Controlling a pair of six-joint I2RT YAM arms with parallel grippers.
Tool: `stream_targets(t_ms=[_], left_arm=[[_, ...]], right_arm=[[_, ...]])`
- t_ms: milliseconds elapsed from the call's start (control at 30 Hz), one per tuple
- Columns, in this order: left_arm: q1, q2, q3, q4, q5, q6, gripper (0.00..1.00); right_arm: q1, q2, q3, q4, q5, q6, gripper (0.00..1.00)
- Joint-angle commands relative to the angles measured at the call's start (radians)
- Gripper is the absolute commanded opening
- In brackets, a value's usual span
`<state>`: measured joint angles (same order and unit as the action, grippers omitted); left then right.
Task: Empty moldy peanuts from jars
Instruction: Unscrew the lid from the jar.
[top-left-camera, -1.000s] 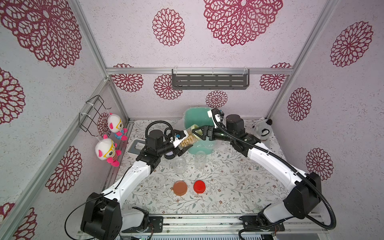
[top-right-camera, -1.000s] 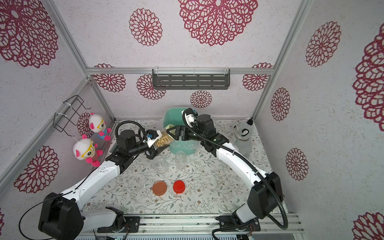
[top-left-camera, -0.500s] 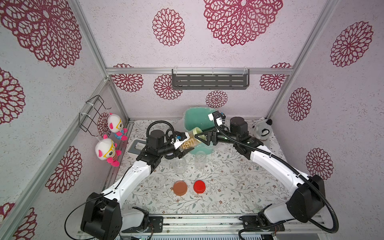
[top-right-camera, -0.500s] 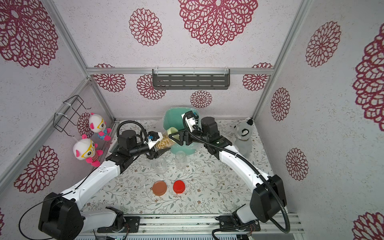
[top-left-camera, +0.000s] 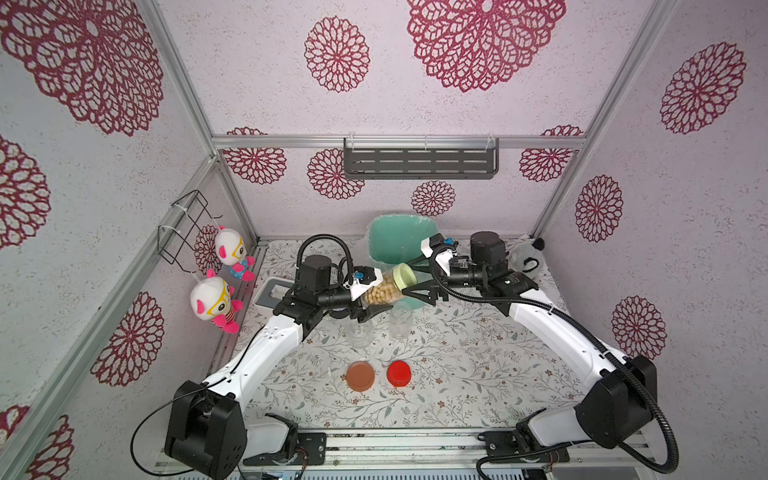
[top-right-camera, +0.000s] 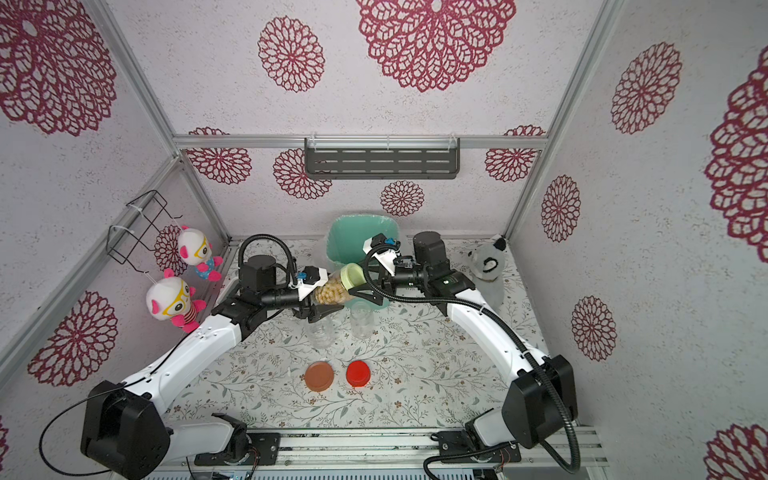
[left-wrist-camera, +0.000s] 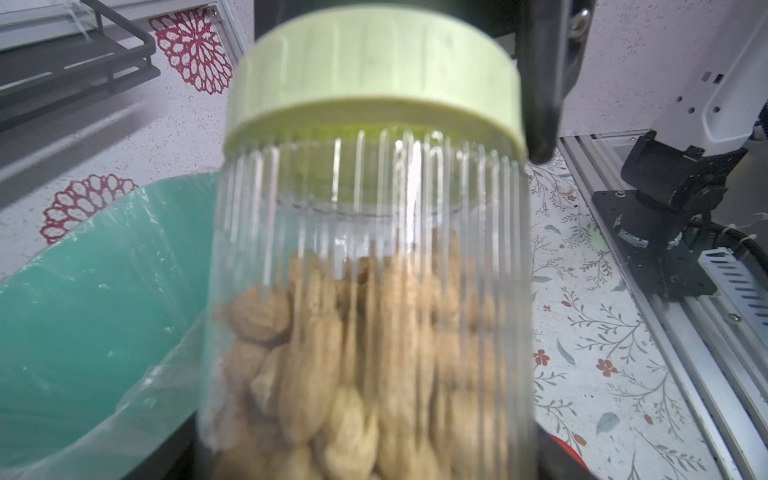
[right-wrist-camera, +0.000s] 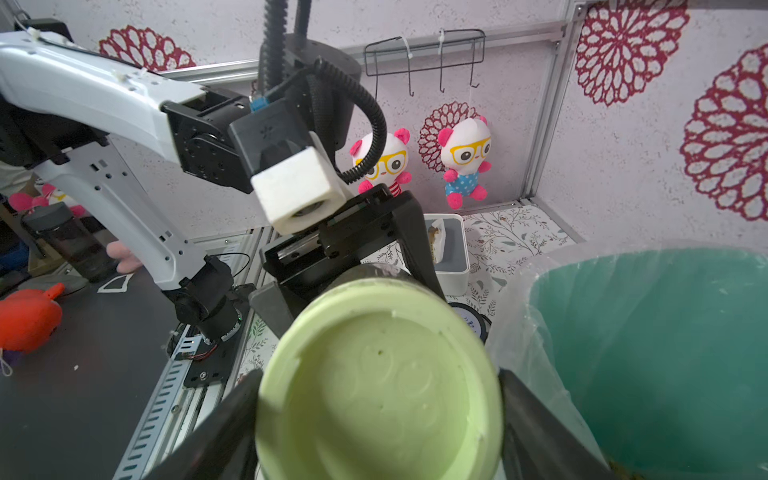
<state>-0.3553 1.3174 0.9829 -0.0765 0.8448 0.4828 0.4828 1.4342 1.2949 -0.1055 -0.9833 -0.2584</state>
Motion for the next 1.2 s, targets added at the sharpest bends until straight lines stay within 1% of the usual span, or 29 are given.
stream_targets(t_ms=[0, 67, 167, 300, 367, 400, 433, 500, 667, 700, 767, 833, 867, 967, 1033, 1167], left_arm=[[0.021, -0.014, 0.055, 0.034, 0.047, -0.044, 0.0], [0.022, -0.012, 0.056, 0.029, 0.051, -0.042, 0.0], [0.023, -0.006, 0.06, 0.021, 0.059, -0.041, 0.0], [0.022, -0.001, 0.062, 0.021, 0.059, -0.041, 0.0], [0.022, 0.002, 0.062, 0.021, 0.058, -0.04, 0.0], [0.021, 0.003, 0.062, 0.021, 0.057, -0.039, 0.0], [0.022, 0.005, 0.061, 0.022, 0.056, -0.039, 0.0], [0.021, 0.008, 0.06, 0.024, 0.053, -0.038, 0.0], [0.022, 0.009, 0.059, 0.027, 0.045, -0.035, 0.0], [0.022, 0.009, 0.057, 0.03, 0.041, -0.035, 0.0], [0.022, 0.01, 0.053, 0.039, 0.027, -0.035, 0.0], [0.022, 0.008, 0.048, 0.053, 0.004, -0.039, 0.0], [0.022, 0.007, 0.045, 0.062, -0.009, -0.039, 0.0], [0.022, -0.003, 0.028, 0.101, -0.05, -0.046, 0.0], [0.022, -0.012, 0.012, 0.137, -0.081, -0.053, 0.0], [0.019, -0.03, -0.02, 0.21, -0.136, -0.064, 0.0]], right_arm=[[-0.038, -0.004, 0.082, -0.19, -0.015, -0.283, 0.48], [-0.037, 0.007, 0.116, -0.261, -0.01, -0.35, 0.53], [-0.037, 0.019, 0.145, -0.319, -0.004, -0.4, 0.63], [-0.036, 0.022, 0.155, -0.321, -0.013, -0.418, 0.74], [-0.034, 0.018, 0.148, -0.295, -0.023, -0.401, 0.83], [-0.034, 0.013, 0.141, -0.268, -0.023, -0.377, 0.95], [-0.034, 0.008, 0.127, -0.228, -0.023, -0.344, 0.99], [-0.035, -0.003, 0.103, -0.168, -0.023, -0.29, 0.99], [-0.034, -0.026, 0.064, -0.075, -0.026, -0.219, 0.99], [-0.034, -0.032, 0.056, -0.049, -0.026, -0.186, 0.99], [-0.033, -0.045, 0.028, 0.043, -0.019, -0.073, 0.99], [-0.033, -0.058, -0.006, 0.17, 0.035, 0.125, 0.99], [-0.033, -0.063, -0.016, 0.199, 0.052, 0.185, 0.99], [-0.023, -0.085, -0.042, 0.259, 0.128, 0.346, 0.99], [-0.011, -0.1, -0.052, 0.283, 0.201, 0.445, 0.99], [0.003, -0.098, -0.048, 0.309, 0.306, 0.653, 0.99]])
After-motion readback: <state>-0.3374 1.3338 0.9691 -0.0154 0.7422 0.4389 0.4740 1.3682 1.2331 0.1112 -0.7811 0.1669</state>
